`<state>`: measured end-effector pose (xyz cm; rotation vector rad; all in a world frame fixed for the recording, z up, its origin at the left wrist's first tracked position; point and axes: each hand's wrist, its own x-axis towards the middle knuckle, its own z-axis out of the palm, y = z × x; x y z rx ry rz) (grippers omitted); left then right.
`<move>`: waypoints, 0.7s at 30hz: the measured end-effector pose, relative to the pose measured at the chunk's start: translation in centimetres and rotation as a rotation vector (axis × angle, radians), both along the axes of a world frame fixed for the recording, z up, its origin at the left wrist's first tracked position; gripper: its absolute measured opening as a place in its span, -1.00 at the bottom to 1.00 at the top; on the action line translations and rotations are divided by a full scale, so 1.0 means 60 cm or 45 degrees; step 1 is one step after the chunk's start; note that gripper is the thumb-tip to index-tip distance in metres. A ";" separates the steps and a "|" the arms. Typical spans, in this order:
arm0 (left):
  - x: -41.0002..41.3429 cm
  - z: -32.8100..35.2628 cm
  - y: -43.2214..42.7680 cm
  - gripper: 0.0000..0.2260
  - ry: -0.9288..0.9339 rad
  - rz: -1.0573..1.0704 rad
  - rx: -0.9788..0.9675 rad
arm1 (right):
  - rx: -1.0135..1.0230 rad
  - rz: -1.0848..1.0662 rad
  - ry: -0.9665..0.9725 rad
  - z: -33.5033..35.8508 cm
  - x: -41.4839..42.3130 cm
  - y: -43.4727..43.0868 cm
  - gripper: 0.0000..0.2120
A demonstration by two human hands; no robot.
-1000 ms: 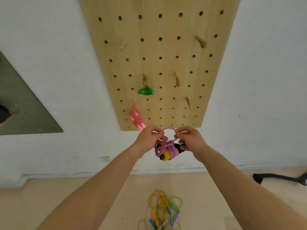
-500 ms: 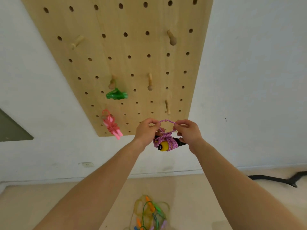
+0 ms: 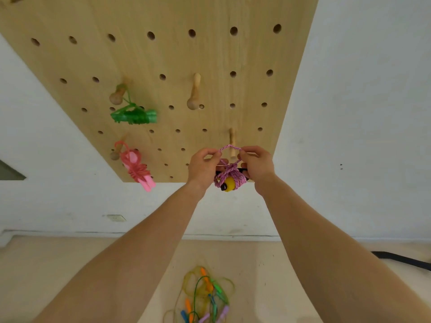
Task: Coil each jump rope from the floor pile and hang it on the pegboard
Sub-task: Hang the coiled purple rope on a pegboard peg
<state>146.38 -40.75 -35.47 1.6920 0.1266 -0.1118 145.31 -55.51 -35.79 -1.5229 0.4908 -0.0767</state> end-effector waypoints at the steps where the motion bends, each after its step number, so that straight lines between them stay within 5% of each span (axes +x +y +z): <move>1: 0.008 -0.003 -0.002 -0.89 -0.002 0.012 -0.006 | 0.032 0.002 -0.011 -0.002 0.008 0.000 -0.93; 16: 0.068 -0.004 -0.037 -0.86 -0.127 -0.107 0.505 | 0.004 0.070 0.042 -0.003 0.035 -0.002 -0.91; 21: 0.044 0.015 0.005 -0.76 -0.082 -0.208 0.675 | -0.222 0.086 0.152 0.010 0.006 -0.008 -0.76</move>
